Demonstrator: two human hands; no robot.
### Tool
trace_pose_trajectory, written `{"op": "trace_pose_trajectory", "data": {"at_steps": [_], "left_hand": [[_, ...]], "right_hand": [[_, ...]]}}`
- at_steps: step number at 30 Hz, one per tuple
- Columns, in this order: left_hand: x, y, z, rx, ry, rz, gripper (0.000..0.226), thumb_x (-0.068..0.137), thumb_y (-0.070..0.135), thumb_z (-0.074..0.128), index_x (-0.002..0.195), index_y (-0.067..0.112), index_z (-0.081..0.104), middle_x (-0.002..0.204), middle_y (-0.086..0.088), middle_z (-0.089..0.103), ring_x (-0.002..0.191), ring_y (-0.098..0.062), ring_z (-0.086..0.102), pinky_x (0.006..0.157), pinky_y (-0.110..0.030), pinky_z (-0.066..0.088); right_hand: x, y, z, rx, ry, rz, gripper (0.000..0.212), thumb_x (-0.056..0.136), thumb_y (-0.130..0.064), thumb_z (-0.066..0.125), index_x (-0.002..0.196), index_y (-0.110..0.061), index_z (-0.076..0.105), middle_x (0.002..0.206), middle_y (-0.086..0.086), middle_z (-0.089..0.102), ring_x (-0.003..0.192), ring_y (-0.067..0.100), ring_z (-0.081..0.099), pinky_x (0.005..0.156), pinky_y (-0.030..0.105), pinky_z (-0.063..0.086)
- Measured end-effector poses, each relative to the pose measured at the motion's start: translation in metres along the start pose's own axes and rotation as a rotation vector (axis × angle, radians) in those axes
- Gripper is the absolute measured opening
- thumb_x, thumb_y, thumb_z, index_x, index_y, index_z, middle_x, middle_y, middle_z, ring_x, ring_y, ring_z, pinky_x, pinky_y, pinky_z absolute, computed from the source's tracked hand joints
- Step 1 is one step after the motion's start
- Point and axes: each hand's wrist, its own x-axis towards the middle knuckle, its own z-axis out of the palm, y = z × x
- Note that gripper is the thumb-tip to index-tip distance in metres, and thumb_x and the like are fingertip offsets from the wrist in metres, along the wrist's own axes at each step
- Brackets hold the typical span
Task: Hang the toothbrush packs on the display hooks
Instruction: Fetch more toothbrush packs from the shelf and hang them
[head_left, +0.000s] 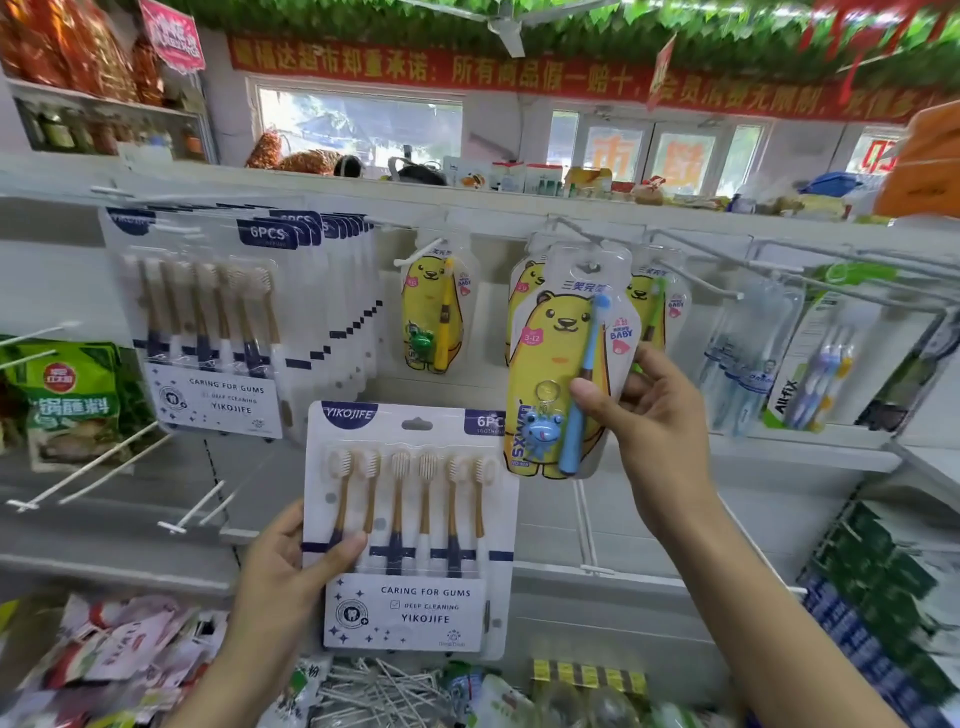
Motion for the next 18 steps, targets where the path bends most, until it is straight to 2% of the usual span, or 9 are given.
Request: {"op": "trace_pose_trajectory", "data": {"at_steps": [2,5,8,9,11,12,14,18], "left_hand": [[-0.002,0.001,-0.001,-0.001,-0.010,-0.010,0.043,0.066,-0.001,0.072,0.108,0.004,0.067,0.095,-0.015,0.076,0.076,-0.019,0.075,0.059,-0.026,0.060],[-0.002,0.001,-0.004,-0.020,-0.008,-0.005,0.047,0.064,0.002,0.075,0.110,0.007,0.068,0.098,-0.015,0.076,0.079,-0.019,0.075,0.063,-0.026,0.060],[-0.004,-0.002,-0.006,-0.017,0.006,0.007,0.064,0.053,0.027,0.094,0.110,0.012,0.069,0.098,-0.013,0.077,0.084,-0.022,0.075,0.068,-0.030,0.062],[-0.004,-0.004,-0.006,-0.004,0.021,0.007,0.064,0.052,0.029,0.094,0.109,0.012,0.069,0.099,-0.013,0.077,0.087,-0.026,0.074,0.070,-0.032,0.062],[-0.006,-0.006,-0.008,0.001,0.043,0.011,0.051,0.060,0.014,0.084,0.109,0.011,0.069,0.101,-0.015,0.076,0.094,-0.033,0.073,0.074,-0.037,0.063],[-0.006,-0.007,-0.008,-0.004,0.055,0.011,0.052,0.060,0.012,0.083,0.110,0.010,0.068,0.101,-0.015,0.076,0.094,-0.033,0.073,0.074,-0.036,0.063],[-0.006,-0.009,-0.008,-0.001,0.067,0.017,0.058,0.056,0.014,0.087,0.110,0.007,0.067,0.101,-0.016,0.076,0.088,-0.025,0.075,0.070,-0.031,0.062],[-0.010,-0.010,-0.009,0.019,0.073,0.010,0.051,0.062,-0.005,0.071,0.112,0.005,0.066,0.100,-0.015,0.076,0.083,-0.019,0.075,0.066,-0.028,0.061]], "right_hand": [[0.002,0.001,0.002,-0.011,0.014,-0.004,0.030,0.083,0.000,0.073,0.108,-0.015,0.064,0.099,0.004,0.077,0.091,0.018,0.075,0.073,0.025,0.059],[0.007,0.000,0.004,-0.021,0.030,-0.021,0.028,0.085,0.000,0.072,0.109,-0.014,0.064,0.099,0.004,0.077,0.091,0.017,0.075,0.071,0.023,0.058],[0.013,0.000,0.005,0.001,0.029,-0.035,0.027,0.086,0.001,0.071,0.107,-0.014,0.064,0.097,0.002,0.077,0.088,0.016,0.075,0.070,0.023,0.058],[0.014,0.000,0.005,0.010,0.027,-0.033,0.027,0.085,0.002,0.070,0.107,-0.014,0.064,0.095,0.001,0.077,0.088,0.016,0.075,0.070,0.023,0.058],[0.016,0.002,0.006,0.024,0.024,-0.022,0.027,0.085,0.003,0.070,0.106,-0.013,0.064,0.094,0.000,0.078,0.087,0.015,0.075,0.070,0.022,0.058],[0.016,0.004,0.006,0.031,0.025,-0.019,0.027,0.085,0.003,0.070,0.106,-0.013,0.065,0.093,0.000,0.078,0.086,0.015,0.075,0.069,0.022,0.058],[0.012,0.006,0.006,0.050,0.032,-0.021,0.027,0.085,0.004,0.070,0.106,-0.012,0.065,0.094,0.000,0.078,0.085,0.014,0.075,0.068,0.022,0.058],[-0.007,0.013,0.004,0.090,0.062,-0.084,0.028,0.086,0.000,0.068,0.113,-0.006,0.063,0.100,0.003,0.076,0.088,0.016,0.073,0.070,0.023,0.058]]}}
